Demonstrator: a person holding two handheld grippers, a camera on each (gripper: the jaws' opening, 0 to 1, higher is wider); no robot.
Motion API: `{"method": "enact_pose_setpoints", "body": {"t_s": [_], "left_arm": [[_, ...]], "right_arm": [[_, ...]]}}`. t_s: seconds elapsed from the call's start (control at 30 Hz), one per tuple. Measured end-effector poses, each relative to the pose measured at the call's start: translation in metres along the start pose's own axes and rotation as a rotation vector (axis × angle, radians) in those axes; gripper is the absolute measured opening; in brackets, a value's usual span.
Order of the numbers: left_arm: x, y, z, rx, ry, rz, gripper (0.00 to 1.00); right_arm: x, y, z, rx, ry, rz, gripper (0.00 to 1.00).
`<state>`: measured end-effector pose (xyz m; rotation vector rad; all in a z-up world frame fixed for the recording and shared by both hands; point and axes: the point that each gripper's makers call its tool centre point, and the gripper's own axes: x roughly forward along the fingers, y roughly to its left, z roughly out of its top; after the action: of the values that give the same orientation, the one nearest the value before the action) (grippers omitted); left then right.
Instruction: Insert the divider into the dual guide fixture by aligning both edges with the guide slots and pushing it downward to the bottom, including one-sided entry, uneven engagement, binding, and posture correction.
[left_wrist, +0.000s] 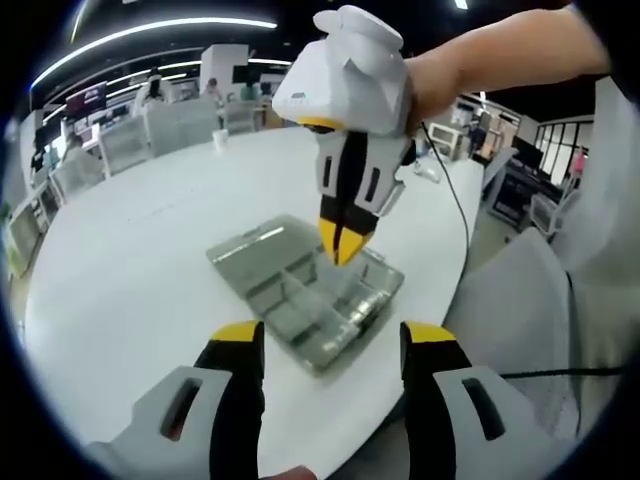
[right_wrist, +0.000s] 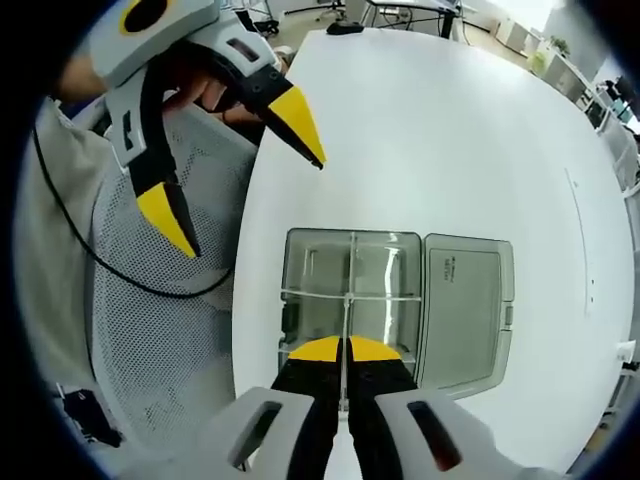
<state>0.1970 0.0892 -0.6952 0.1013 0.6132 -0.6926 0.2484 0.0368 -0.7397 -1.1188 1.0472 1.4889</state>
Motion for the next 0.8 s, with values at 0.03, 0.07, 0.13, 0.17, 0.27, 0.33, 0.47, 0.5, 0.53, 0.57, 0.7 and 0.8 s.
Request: {"method": "enact_pose_setpoints", "body": {"t_s": [0.03,0.07,0.13,0.17,0.27,0.33,0.47,0.5,0.53,0.57,0.7,0.8], "left_arm": [[-0.0002,0.0002,-0.0001,0.000,0.000,0.001,0.53],[-0.0003,0.0006,-0.0004,0.002,0.001,0.002,0.53],[-0.0005,0.0010,-0.0007,0.001,0.000,0.002,0.53],[-0.0005,0.0015,-0.0010,-0.001,-0.001,0.003,0.53],[0.0001,0.0010,-0.0021,0.002,0.002,0.000,0.53],[0.0003,-0.0004,-0.0014,0.003,0.001,-0.001,0.53],[0.0010,-0.0019,-0.0007,0.004,0.001,-0.004,0.53],[0.0011,-0.0022,-0.0005,0.006,0.002,-0.004,0.53],[0.0009,-0.0028,0.0003,0.008,0.001,-0.004,0.53],[0.0008,-0.0028,0.0007,0.007,0.000,-0.003,0.53],[0.0007,-0.0030,0.0004,0.006,0.000,-0.003,0.53],[0.0008,-0.0031,0.0006,0.005,-0.001,-0.003,0.53]], "right_arm": [[0.0015,0.0009,-0.0017,-0.001,0.012,-0.002,0.00],[0.0024,0.0013,-0.0024,0.001,0.021,-0.002,0.00],[0.0035,0.0009,-0.0028,-0.007,0.014,-0.008,0.00],[0.0037,0.0022,-0.0024,0.007,0.009,-0.003,0.00],[0.0045,0.0020,-0.0041,-0.001,0.015,-0.007,0.00],[0.0044,0.0016,-0.0050,0.001,0.014,-0.009,0.00],[0.0040,-0.0007,-0.0076,-0.023,0.041,-0.015,0.00],[0.0040,-0.0005,-0.0083,-0.025,0.049,-0.017,0.00],[0.0042,-0.0001,-0.0084,-0.020,0.058,-0.015,0.00],[0.0040,-0.0004,-0.0079,-0.022,0.060,-0.018,0.00],[0.0016,-0.0006,-0.0068,-0.021,0.089,-0.018,0.00],[-0.0015,-0.0017,-0.0055,-0.023,0.116,-0.021,0.00]]}}
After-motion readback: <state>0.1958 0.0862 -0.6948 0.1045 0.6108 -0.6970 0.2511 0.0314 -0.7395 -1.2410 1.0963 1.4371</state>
